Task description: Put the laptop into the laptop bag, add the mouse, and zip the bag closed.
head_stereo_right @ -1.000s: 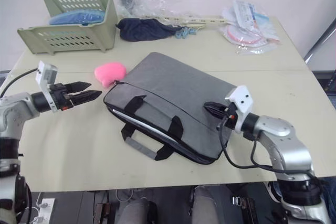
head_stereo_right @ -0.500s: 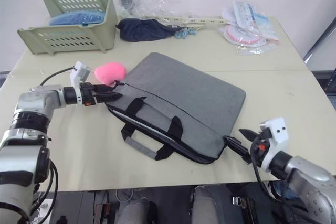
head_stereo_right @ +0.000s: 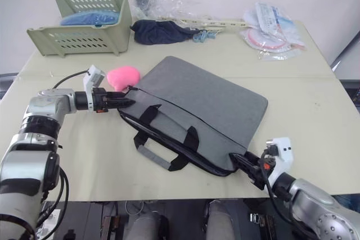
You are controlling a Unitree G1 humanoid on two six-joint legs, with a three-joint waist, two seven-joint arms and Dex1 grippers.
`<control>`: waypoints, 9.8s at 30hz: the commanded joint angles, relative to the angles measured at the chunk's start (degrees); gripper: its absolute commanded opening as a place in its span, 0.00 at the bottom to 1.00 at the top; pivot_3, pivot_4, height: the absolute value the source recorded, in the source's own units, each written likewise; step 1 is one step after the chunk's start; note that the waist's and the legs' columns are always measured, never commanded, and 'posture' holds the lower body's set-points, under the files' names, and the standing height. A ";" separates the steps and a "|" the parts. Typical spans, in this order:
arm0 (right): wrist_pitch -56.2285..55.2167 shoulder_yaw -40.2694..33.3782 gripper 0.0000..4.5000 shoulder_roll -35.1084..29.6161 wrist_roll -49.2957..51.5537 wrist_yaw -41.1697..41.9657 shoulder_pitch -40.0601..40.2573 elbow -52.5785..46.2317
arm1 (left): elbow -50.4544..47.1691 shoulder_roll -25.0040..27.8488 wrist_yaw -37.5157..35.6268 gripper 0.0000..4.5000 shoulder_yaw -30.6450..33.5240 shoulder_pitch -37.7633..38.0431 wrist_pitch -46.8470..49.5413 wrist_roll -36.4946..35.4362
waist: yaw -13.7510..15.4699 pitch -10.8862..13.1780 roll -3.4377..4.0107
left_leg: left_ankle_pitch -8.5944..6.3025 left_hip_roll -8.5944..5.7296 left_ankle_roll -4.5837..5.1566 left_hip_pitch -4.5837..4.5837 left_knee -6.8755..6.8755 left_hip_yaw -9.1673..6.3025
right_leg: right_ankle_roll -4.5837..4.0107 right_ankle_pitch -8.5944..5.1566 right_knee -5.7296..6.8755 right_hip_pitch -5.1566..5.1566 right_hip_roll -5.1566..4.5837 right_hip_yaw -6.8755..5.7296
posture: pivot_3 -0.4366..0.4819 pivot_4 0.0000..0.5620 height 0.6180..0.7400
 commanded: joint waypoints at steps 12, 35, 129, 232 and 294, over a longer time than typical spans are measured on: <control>-4.63 3.38 0.00 -7.99 -2.44 4.12 -7.22 8.11 | -33.96 5.95 1.47 0.02 10.36 22.33 20.18 -11.43 | -1.10 -0.03 0.05 | -0.01 0.02 0.01 0.03 -0.05 0.05 | 0.00 0.00 -0.05 -0.02 0.01 0.07 | 0.48 0.27 1.00; -10.56 7.56 0.00 -9.91 -9.96 9.11 -16.44 19.64 | -47.96 2.92 14.31 0.02 12.99 33.23 20.55 -17.10 | 0.39 -0.07 0.05 | 0.00 0.05 0.02 0.10 0.08 0.20 | -0.09 0.16 0.01 0.00 0.01 0.26 | 0.48 0.27 1.00; -44.95 34.32 0.01 5.04 -37.82 34.96 -46.68 47.86 | -26.75 19.16 3.49 1.00 29.72 40.94 -13.06 -15.24 | -2.18 -0.02 0.19 | -0.03 0.20 0.02 0.04 -0.14 0.43 | -0.06 0.20 -0.18 -0.18 0.12 0.05 | 0.48 0.27 1.00; -46.33 37.85 0.19 12.21 -43.71 35.45 -50.50 50.22 | -44.07 21.43 -3.26 0.07 14.32 45.15 1.09 -12.48 | -3.02 -0.07 0.34 | -0.25 0.63 -0.41 0.66 -0.27 0.81 | -0.54 -0.07 0.28 -0.15 0.51 0.34 | 0.48 0.27 1.00; -55.22 44.46 0.01 14.13 -56.34 27.60 -46.58 66.96 | -70.53 18.90 -6.60 0.07 22.57 64.47 8.93 -25.12 | -3.11 -1.48 0.07 | -0.47 1.30 -0.88 1.27 -0.25 0.90 | -1.32 -0.51 0.78 0.03 0.89 0.29 | 0.48 0.27 1.00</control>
